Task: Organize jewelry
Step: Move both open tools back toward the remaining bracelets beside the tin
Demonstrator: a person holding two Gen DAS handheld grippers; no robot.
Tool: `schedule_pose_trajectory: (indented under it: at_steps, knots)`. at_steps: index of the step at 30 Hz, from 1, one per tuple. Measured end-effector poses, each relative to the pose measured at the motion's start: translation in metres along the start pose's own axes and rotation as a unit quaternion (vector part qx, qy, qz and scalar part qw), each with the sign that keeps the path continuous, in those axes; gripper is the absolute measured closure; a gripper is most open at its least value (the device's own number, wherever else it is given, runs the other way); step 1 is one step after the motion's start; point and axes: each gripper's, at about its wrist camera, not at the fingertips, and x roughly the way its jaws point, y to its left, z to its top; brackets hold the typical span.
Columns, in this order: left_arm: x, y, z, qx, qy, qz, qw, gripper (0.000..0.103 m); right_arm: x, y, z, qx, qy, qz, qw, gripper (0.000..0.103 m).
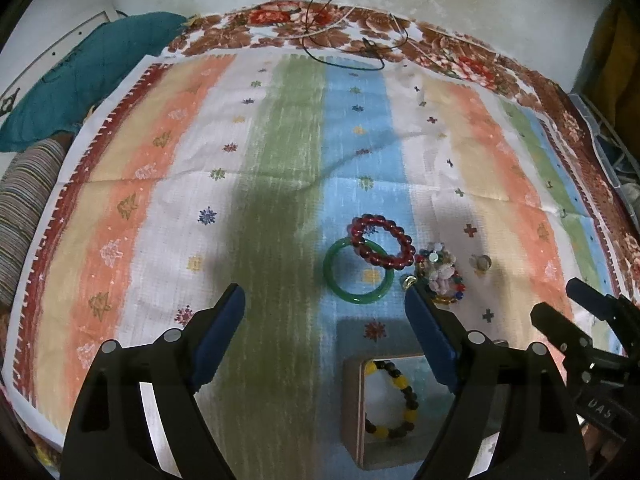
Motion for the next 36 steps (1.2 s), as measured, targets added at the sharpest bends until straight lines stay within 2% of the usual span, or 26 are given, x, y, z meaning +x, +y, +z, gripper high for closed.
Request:
schedule_pose_trajectory:
  at_steps: [18,27,36]
  knots:
    - [0.035,-0.012,0.008,0.033,0.027,0.006,0.9991,0.022,0.033,0.003,0.009,-0.001,0.033,0.006,0.999,0.032]
    - [0.048,-0.009,0.01,0.032,0.039,0.012,0.9987,0.022,0.05,-0.003,0.017,0.016,0.049,0.017,0.999,0.032]
    - [0.066,-0.008,0.011,0.043,0.055,0.024,0.9973,0.022,0.054,-0.001,0.025,0.012,0.049,0.02,0.999,0.032]
